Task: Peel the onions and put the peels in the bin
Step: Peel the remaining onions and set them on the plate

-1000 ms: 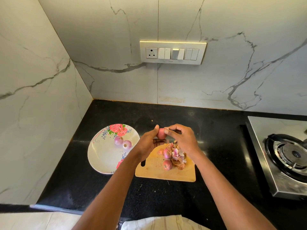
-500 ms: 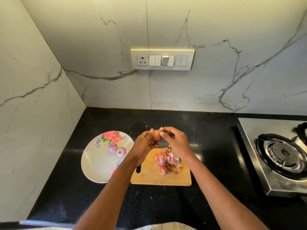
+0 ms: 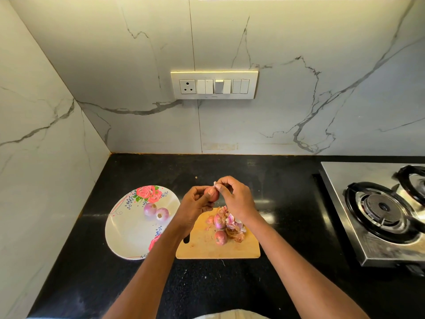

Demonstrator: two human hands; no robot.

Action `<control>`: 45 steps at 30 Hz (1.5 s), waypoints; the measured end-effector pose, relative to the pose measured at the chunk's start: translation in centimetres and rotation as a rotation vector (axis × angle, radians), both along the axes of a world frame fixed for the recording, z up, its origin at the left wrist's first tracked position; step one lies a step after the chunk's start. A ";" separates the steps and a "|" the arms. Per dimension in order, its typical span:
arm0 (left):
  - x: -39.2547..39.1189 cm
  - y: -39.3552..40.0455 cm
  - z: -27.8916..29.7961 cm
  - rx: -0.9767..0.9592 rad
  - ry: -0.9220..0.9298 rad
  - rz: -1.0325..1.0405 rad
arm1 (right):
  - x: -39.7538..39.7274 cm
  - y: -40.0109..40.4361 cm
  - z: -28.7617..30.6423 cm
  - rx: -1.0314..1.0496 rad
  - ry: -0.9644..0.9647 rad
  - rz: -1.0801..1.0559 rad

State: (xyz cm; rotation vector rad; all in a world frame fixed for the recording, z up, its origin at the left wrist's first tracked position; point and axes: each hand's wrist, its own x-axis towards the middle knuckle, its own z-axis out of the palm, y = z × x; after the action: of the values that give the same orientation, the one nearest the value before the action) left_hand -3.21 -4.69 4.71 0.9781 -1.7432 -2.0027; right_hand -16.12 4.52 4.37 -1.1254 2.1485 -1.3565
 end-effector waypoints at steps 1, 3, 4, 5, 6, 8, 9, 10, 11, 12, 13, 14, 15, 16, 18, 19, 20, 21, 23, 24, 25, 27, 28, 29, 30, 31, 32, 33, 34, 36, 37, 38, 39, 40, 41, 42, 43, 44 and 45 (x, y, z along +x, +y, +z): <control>0.0 0.1 -0.1 -0.005 -0.006 -0.017 | 0.0 0.2 -0.2 0.011 -0.013 -0.004; 0.0 0.1 -0.2 -0.002 -0.020 -0.037 | 0.0 0.6 -0.6 0.038 -0.060 -0.009; 0.1 0.1 -0.1 0.011 -0.020 -0.034 | 0.0 0.7 -0.7 0.050 -0.093 -0.004; 0.1 0.0 0.0 0.033 -0.010 -0.022 | 0.0 0.8 -0.7 0.055 -0.128 0.004; 0.2 -0.1 0.1 0.060 0.005 -0.002 | 0.0 0.8 -0.6 0.051 -0.159 0.014; 0.4 -0.5 0.5 0.101 0.030 0.038 | -0.1 0.6 -0.3 0.016 -0.211 0.053; 0.5 -0.7 0.6 0.106 0.037 0.046 | -0.2 0.5 -0.2 0.009 -0.214 0.084; 0.5 -0.8 0.8 0.105 0.043 0.047 | -0.3 0.4 -0.1 0.020 -0.192 0.113; 0.5 -0.8 0.8 0.101 0.046 0.044 | -0.3 0.3 0.0 0.036 -0.160 0.126; 0.4 -0.8 0.9 0.094 0.050 0.041 | -0.3 0.2 0.1 0.039 -0.134 0.119; 0.2 -0.8 0.9 0.085 0.052 0.042 | -0.4 0.1 0.1 0.021 -0.128 0.099; 0.1 -0.7 0.9 0.082 0.051 0.044 | -0.4 0.1 0.2 -0.004 -0.138 0.072; -0.1 -0.5 0.9 0.083 0.048 0.047 | -0.5 0.2 0.2 -0.031 -0.149 0.048; -0.3 -0.5 1.0 0.085 0.047 0.046 | -0.6 0.3 0.3 -0.052 -0.151 0.032; -0.6 -0.3 1.2 0.085 0.045 0.029 | -0.8 0.4 0.3 -0.077 -0.119 0.020; -0.5 -0.3 1.3 0.084 0.047 0.019 | -0.8 0.3 0.4 -0.081 -0.096 0.019; -0.5 -0.3 1.4 0.084 0.051 0.009 | -0.9 0.3 0.4 -0.081 -0.075 0.019; -0.4 -0.3 1.5 0.084 0.053 -0.002 | -0.9 0.3 0.4 -0.077 -0.060 0.020; -0.2 -0.4 1.6 0.091 0.048 -0.018 | -0.8 0.3 0.5 -0.055 -0.044 0.023; -0.1 -0.3 1.5 0.100 0.043 -0.017 | -0.8 0.3 0.4 -0.044 -0.045 0.027; -0.1 -0.3 1.5 0.108 0.035 -0.008 | -0.8 0.4 0.4 -0.039 -0.053 0.032; -0.1 -0.2 1.4 0.114 0.016 0.016 | -0.8 0.5 0.4 -0.037 -0.079 0.034; -0.1 -0.2 1.3 0.113 0.006 0.020 | -0.8 0.5 0.4 -0.036 -0.086 0.030; -0.1 -0.2 1.3 0.110 -0.002 0.019 | -0.8 0.6 0.4 -0.036 -0.091 0.023; -0.2 -0.2 1.3 0.109 -0.007 0.016 | -0.8 0.6 0.4 -0.033 -0.092 0.015; -0.2 -0.3 1.3 0.114 -0.005 0.016 | -0.9 0.6 0.4 -0.028 -0.098 0.008; -0.2 -0.3 1.3 0.125 0.001 0.020 | -0.9 0.6 0.3 -0.023 -0.102 0.002; -0.2 -0.3 1.3 0.139 0.008 0.024 | -0.9 0.7 0.2 -0.022 -0.108 -0.003; -0.2 -0.3 1.3 0.152 0.013 0.027 | -0.9 0.7 0.1 -0.023 -0.116 -0.010; -0.2 -0.3 1.2 0.177 0.019 0.028 | -0.9 0.8 0.0 -0.023 -0.140 -0.036; -0.2 -0.3 1.1 0.189 0.021 0.033 | -0.9 0.8 0.0 -0.018 -0.153 -0.056; -0.1 -0.2 1.1 0.201 0.025 0.041 | -1.0 1.0 -0.1 -0.014 -0.166 -0.080; -0.1 -0.2 1.1 0.212 0.029 0.053 | -1.0 1.1 -0.2 -0.012 -0.181 -0.102; -0.1 -0.1 1.1 0.222 0.034 0.066 | -1.2 1.3 -0.3 -0.001 -0.177 -0.112; 0.0 -0.1 1.1 0.229 0.038 0.079 | -1.5 1.5 -0.5 0.032 -0.152 -0.107; 0.1 -0.1 1.1 0.233 0.042 0.091 | -1.7 1.8 -0.8 0.095 -0.104 -0.079; 0.1 -0.2 1.2 0.233 0.043 0.100 | -1.9 2.0 -1.2 0.178 -0.056 -0.030; 0.2 -0.2 1.2 0.231 0.042 0.106 | -2.0 2.3 -1.6 0.263 -0.013 0.027; 0.2 -0.2 1.2 0.227 0.038 0.109 | -2.0 2.5 -2.0 0.341 0.031 0.072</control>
State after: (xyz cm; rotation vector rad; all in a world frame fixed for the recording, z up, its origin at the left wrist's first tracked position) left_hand -3.00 -4.91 5.89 1.0714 -1.4327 -2.1662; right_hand -18.11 7.02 2.41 -1.0790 2.2288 -0.9013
